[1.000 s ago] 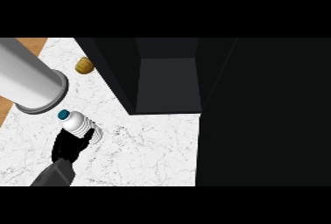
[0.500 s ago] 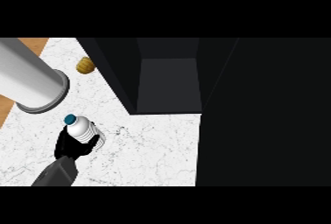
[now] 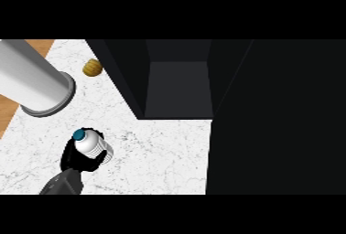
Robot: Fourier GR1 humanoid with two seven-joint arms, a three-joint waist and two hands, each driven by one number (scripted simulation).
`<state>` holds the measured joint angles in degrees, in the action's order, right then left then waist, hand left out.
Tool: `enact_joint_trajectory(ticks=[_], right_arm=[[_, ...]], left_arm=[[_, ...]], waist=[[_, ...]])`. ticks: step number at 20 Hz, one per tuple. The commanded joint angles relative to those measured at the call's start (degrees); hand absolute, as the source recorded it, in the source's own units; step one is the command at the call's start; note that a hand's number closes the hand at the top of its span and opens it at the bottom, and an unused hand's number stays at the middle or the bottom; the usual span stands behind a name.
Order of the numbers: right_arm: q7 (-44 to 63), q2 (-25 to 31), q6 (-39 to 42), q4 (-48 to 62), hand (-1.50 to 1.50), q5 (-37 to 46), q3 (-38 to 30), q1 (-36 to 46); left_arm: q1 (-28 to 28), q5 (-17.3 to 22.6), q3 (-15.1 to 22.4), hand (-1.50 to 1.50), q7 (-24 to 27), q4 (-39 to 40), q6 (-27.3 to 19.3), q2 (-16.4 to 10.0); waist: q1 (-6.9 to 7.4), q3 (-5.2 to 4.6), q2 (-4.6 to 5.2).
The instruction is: Pick up the bottled water, place it into the cabinet and close the cabinet
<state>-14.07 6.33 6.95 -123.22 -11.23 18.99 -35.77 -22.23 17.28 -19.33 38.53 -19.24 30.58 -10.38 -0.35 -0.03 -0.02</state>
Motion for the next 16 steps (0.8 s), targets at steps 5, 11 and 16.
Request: enact_joint_trajectory(ticks=[5, 11, 16], right_arm=[[-0.6, -0.4, -0.4, 3.0, -1.5, -0.2, 0.3, 1.6], [2.5, -1.4, -2.6, 0.1, -1.5, 1.2, 2.8, 2.5], [-2.1, -0.2, -0.7, 2.5, -1.5, -0.6, 1.1, 0.5]], left_arm=[[3.9, 3.7, 1.6, 1.5, -4.7, -10.1, 5.0, 2.1], [6.3, 8.7, 2.9, 1.5, -17.3, -24.2, 0.2, 4.3], [13.4, 7.8, 8.3, 1.5, -22.6, -41.1, -5.4, 8.4]], waist=[[0.54, 0.08, -0.2], [1.05, 0.14, -0.36], [0.85, 0.13, -0.33]])
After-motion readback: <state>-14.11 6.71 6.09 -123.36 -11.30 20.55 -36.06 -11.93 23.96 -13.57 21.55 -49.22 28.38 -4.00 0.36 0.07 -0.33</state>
